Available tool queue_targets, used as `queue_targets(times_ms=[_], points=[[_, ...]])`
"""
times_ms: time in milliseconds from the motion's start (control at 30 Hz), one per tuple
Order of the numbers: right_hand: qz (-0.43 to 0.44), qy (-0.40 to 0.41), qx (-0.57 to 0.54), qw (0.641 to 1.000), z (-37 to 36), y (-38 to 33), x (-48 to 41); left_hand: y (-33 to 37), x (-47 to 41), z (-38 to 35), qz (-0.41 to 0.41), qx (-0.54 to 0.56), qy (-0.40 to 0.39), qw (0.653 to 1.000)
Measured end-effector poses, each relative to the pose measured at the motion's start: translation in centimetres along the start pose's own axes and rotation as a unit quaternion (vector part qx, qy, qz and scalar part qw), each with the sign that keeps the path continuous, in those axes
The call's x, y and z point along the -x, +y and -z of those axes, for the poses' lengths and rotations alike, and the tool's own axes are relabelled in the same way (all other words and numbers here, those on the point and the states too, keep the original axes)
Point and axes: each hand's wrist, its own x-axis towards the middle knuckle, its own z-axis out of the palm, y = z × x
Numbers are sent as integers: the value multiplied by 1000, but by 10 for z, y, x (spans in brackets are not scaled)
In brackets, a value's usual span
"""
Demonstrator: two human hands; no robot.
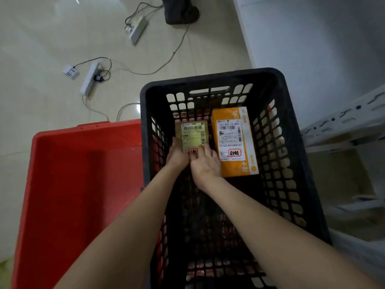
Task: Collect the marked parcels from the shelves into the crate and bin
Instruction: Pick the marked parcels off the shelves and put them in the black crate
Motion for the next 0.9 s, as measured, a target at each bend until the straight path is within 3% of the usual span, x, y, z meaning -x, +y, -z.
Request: queue_targets(times_ms=[133, 233, 500, 900], points=[[-24, 16, -35, 999, 12, 10, 20, 9, 26, 5, -29, -84, -15, 996], [-51, 27, -56, 997, 28, 21, 45, 20, 53, 15, -48, -237, -51, 969], [-146, 102, -114, 977, 67, 34, 121, 64, 117, 36, -194, -478, -71, 854], [-342, 171, -216, 898, 62, 28, 313, 121, 263, 28, -430, -610, -112, 656]])
